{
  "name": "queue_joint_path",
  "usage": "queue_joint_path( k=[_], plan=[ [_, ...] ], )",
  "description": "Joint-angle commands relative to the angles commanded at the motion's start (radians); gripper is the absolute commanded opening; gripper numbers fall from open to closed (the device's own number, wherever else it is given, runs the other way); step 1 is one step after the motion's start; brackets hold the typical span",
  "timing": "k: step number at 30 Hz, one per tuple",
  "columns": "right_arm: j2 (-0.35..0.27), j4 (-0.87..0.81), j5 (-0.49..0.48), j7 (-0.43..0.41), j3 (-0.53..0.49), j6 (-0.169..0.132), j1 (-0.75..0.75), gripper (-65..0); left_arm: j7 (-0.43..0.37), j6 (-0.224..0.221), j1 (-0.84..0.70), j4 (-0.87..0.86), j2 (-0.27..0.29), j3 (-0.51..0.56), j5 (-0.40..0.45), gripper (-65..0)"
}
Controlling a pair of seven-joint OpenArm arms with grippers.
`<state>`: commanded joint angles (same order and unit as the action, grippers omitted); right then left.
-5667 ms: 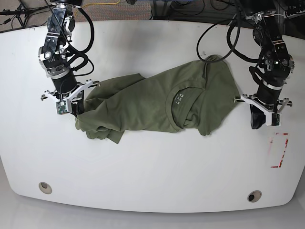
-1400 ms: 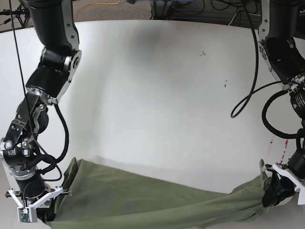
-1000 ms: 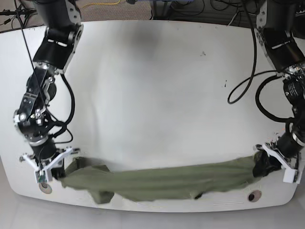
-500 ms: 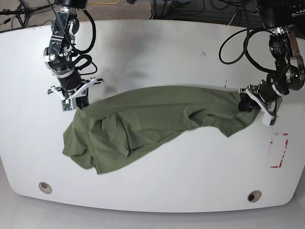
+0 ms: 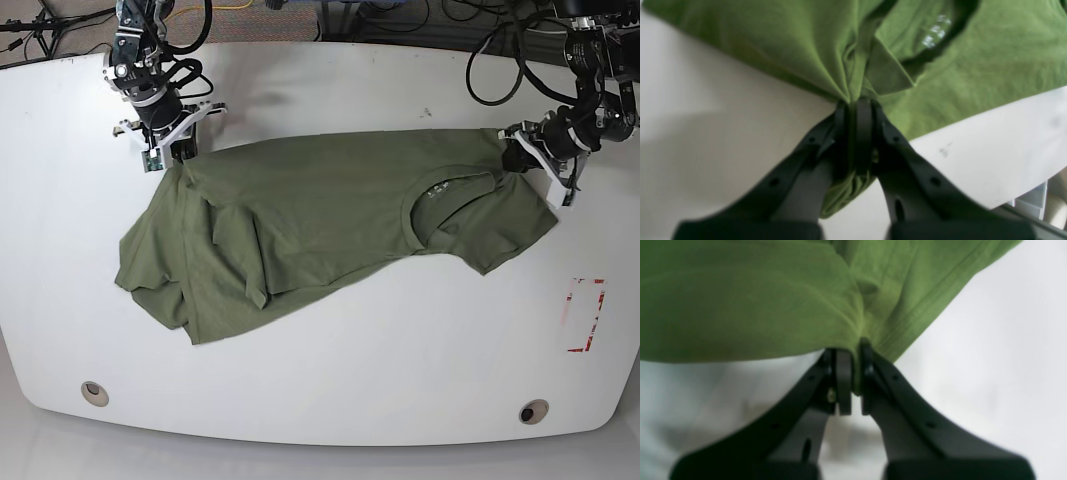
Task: Fold the T-shirt properly
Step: 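Swing the shirt forward and lay it flat on the table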
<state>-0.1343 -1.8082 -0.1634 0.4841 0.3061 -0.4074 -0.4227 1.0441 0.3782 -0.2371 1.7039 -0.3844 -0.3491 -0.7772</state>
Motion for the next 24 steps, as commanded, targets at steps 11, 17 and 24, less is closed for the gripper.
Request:
queue_joint_path(
  k=[11, 17, 24],
  plan=[
    [0.0, -0.002, -0.006, 0.002, -0.003, -0.002, -0.049, -61.8, 0.002, -0.002, -0.052, 0.008, -0.048, 0.0, -0.002, -65.0],
    [0.02, -0.003, -0.006, 0.002, -0.002, -0.006, -0.057, -60.6, 0.002, -0.002, -0.071, 0.008, -0.048, 0.0, -0.002, -65.0],
    [0.049, -0.054, -0.006, 0.002, -0.002, -0.005, -0.054, -35.0, 0.002, -0.002, -0.084, 0.008, -0.043, 0.0, -0.002, -65.0]
  ],
)
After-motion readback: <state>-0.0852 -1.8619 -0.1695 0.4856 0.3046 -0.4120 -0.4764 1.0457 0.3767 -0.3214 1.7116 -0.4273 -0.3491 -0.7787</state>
